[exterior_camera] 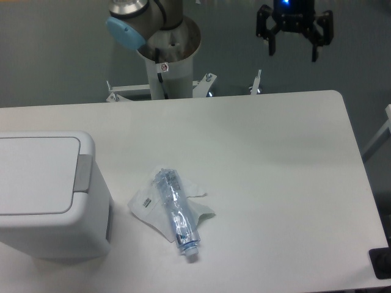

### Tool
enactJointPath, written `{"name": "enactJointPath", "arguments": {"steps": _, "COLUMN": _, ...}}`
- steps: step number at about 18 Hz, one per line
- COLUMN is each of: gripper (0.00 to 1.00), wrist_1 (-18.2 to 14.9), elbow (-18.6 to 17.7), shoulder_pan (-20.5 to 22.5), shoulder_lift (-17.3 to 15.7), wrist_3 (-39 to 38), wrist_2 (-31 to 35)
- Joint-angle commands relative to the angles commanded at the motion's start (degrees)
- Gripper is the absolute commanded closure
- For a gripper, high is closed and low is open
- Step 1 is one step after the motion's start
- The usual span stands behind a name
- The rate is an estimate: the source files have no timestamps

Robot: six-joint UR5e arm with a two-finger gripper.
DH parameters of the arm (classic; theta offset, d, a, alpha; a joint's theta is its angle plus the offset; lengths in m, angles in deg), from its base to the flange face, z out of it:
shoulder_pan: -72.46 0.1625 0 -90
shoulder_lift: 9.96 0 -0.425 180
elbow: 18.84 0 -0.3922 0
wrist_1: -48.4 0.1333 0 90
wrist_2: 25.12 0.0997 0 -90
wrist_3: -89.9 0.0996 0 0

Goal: Open the trash can
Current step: 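Move the open gripper down and toward the white trash can lid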

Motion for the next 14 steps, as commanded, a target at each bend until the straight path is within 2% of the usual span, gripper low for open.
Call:
{"name": "enactJointPath", "arguments": {"steps": 7, "gripper": 0.00, "wrist_1": -0.17, "elbow": -0.09, "shoulder_pan": -1.05, "shoulder_lift": -0.35, "wrist_3": -0.53, "wrist_2": -1.23}}
{"name": "enactJointPath", "arguments": {"steps": 12, "gripper": 0.00, "wrist_1": -0.18, "elbow": -2.28, "shoulder_pan": -1.58, "shoulder_lift": -0.35, "wrist_3": -0.62, "wrist_2": -1.84}}
{"name": "enactJointPath", "arguments": {"steps": 14, "gripper": 0.00, "wrist_1": -0.18, "elbow": -2.55, "shoulder_pan": -1.76, "shoulder_lift": -0.53, "wrist_3": -4.02, "wrist_2": -2.11}}
